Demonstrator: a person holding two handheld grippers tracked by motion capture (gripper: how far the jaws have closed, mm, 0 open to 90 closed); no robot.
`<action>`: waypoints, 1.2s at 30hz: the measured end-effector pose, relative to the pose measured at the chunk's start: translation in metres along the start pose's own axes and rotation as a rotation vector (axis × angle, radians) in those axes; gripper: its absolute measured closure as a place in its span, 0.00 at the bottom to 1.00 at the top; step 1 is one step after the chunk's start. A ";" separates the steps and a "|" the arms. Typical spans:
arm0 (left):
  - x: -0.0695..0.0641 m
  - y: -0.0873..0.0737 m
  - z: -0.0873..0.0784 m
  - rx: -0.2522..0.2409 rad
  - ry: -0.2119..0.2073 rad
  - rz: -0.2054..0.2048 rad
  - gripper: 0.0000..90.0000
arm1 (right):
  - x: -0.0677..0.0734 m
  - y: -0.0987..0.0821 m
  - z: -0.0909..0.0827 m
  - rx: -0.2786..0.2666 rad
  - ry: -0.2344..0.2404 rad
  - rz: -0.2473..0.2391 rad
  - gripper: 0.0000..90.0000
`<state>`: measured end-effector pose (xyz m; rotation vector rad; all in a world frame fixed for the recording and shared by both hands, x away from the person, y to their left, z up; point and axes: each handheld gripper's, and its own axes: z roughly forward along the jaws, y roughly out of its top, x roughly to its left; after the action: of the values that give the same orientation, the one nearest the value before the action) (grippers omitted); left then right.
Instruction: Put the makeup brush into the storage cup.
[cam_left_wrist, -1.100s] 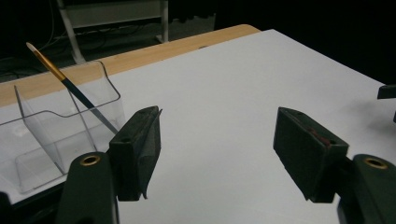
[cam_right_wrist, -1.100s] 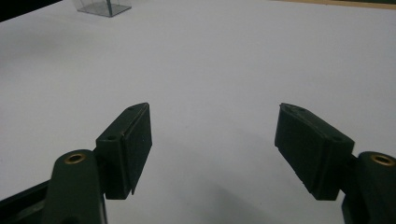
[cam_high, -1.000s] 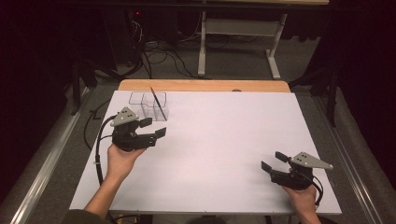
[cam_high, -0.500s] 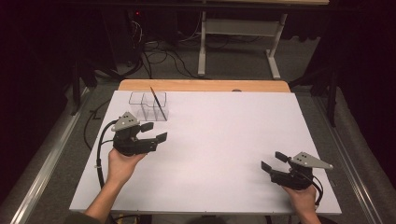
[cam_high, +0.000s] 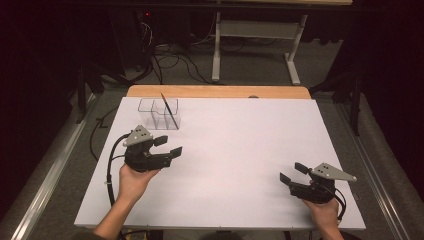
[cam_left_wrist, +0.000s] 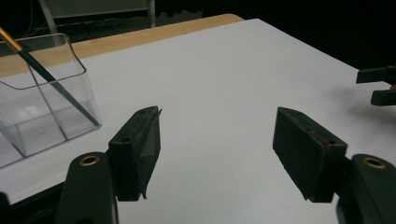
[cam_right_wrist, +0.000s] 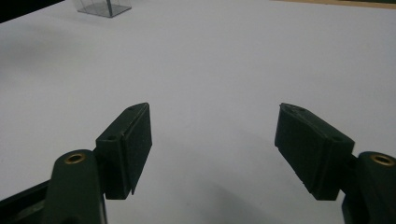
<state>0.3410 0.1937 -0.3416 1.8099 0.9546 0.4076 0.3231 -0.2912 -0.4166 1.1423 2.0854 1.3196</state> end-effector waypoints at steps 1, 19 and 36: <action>-0.001 0.000 0.001 0.002 -0.002 0.000 0.36 | 0.000 0.000 0.000 0.000 -0.001 0.001 0.32; -0.011 -0.015 0.015 0.042 -0.030 0.007 0.35 | 0.000 0.000 0.000 -0.001 0.000 0.001 0.32; -0.008 -0.029 0.016 0.043 -0.014 -0.011 0.35 | 0.000 0.000 0.000 -0.001 0.002 -0.001 0.32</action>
<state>0.3341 0.1828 -0.3733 1.8434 0.9693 0.3699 0.3229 -0.2913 -0.4164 1.1397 2.0856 1.3219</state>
